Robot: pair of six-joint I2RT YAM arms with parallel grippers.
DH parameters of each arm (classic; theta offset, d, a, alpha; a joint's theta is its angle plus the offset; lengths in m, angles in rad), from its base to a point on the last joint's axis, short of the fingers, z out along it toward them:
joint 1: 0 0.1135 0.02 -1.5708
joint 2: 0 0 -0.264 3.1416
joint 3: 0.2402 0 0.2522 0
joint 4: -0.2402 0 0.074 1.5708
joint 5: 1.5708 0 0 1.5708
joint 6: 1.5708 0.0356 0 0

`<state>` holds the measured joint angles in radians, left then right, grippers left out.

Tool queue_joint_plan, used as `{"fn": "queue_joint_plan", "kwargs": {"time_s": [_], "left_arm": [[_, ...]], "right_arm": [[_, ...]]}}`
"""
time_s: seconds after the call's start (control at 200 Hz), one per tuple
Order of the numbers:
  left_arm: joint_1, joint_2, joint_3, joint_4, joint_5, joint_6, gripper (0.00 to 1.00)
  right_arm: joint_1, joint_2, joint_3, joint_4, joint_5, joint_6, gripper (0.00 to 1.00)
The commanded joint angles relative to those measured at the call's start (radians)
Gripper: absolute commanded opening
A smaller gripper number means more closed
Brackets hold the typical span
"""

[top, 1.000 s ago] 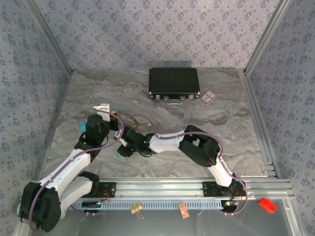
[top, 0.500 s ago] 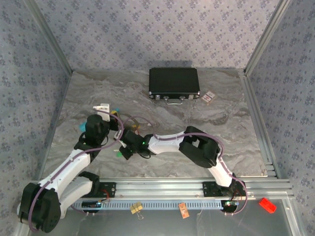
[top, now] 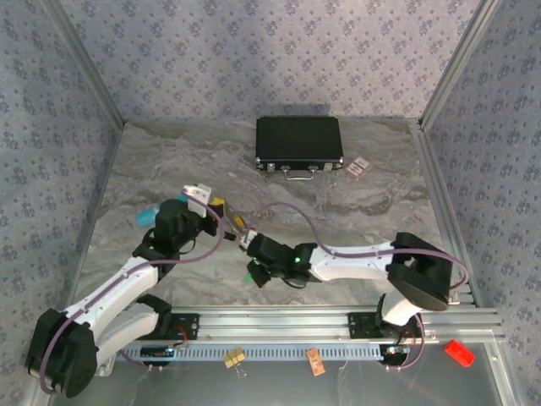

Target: Put the keys on the keyring

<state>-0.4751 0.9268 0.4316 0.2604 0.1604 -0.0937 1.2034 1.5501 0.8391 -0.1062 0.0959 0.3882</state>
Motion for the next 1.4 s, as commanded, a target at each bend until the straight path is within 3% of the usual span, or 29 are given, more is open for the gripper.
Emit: {"fn": "queue_joint_plan", "kwargs": {"time_s": [0.0,0.27,0.56,0.915,1.204,1.399], "left_arm": [[-0.036,0.005,0.035,-0.008,0.067,0.086,0.0],[-0.1,-0.022,0.027,-0.034,0.137,0.153,0.0],[-0.152,-0.034,0.022,-0.036,0.227,0.213,0.0],[-0.157,-0.038,0.021,-0.049,0.225,0.222,0.0],[-0.156,-0.039,0.022,-0.061,0.204,0.221,0.0],[-0.157,-0.039,0.022,-0.063,0.202,0.222,0.0]], "right_arm": [[-0.028,-0.101,-0.101,-0.073,0.04,0.12,0.0],[-0.227,-0.292,-0.309,-0.036,-0.115,0.181,0.0],[-0.385,-0.327,-0.336,-0.061,-0.251,0.172,0.0],[-0.403,-0.28,-0.334,-0.11,-0.248,0.193,0.0],[-0.398,-0.246,-0.296,-0.178,-0.233,0.192,0.19],[-0.389,-0.246,-0.281,-0.211,-0.22,0.186,0.22]]}}
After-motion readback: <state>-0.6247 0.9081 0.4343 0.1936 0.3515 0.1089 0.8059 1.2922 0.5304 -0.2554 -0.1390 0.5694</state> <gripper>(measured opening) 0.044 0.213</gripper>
